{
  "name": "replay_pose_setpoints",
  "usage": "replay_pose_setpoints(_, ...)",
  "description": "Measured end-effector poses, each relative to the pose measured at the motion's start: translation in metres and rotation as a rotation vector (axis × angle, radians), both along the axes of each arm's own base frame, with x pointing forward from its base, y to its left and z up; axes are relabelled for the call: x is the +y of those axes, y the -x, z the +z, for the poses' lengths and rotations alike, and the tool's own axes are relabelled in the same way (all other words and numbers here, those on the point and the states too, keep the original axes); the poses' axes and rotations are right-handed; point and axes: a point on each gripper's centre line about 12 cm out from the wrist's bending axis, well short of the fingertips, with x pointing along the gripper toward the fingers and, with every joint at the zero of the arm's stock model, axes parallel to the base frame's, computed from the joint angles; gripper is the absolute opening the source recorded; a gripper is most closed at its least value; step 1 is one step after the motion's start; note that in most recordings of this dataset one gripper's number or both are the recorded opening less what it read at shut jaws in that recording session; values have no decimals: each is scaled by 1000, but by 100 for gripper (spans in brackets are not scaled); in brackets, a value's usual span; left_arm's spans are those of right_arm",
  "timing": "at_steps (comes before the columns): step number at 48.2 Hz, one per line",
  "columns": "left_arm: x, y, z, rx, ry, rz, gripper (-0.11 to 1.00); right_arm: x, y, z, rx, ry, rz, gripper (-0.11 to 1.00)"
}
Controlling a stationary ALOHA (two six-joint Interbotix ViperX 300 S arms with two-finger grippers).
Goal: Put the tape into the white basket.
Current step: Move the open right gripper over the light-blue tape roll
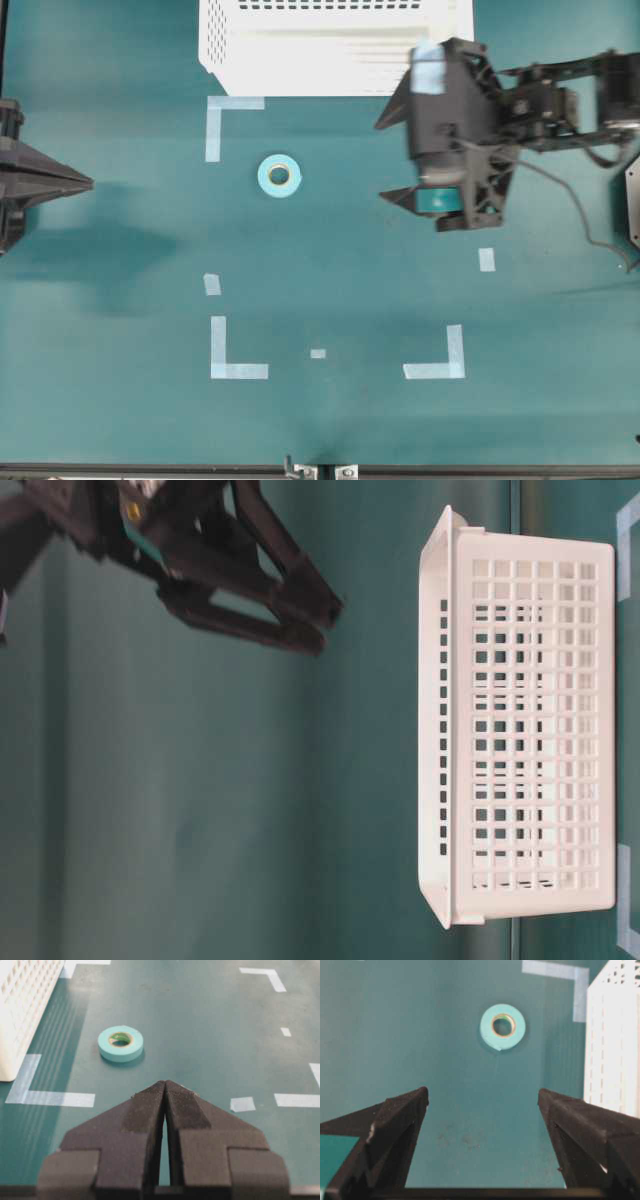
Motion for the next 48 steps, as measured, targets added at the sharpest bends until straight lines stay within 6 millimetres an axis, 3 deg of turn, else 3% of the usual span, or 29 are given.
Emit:
replay_pose_setpoints(16, 0, 0, 0, 0, 0, 0, -11, 0, -39, -27, 83, -1, 0, 97)
replay_pose_setpoints(24, 0, 0, 0, -2, 0, 0, -11, -1, -55, -29, 100, 7, 3, 97)
replay_pose_setpoints(48, 0, 0, 0, 0, 2, 0, -11, -3, -84, -47, 178, 8, 0, 97)
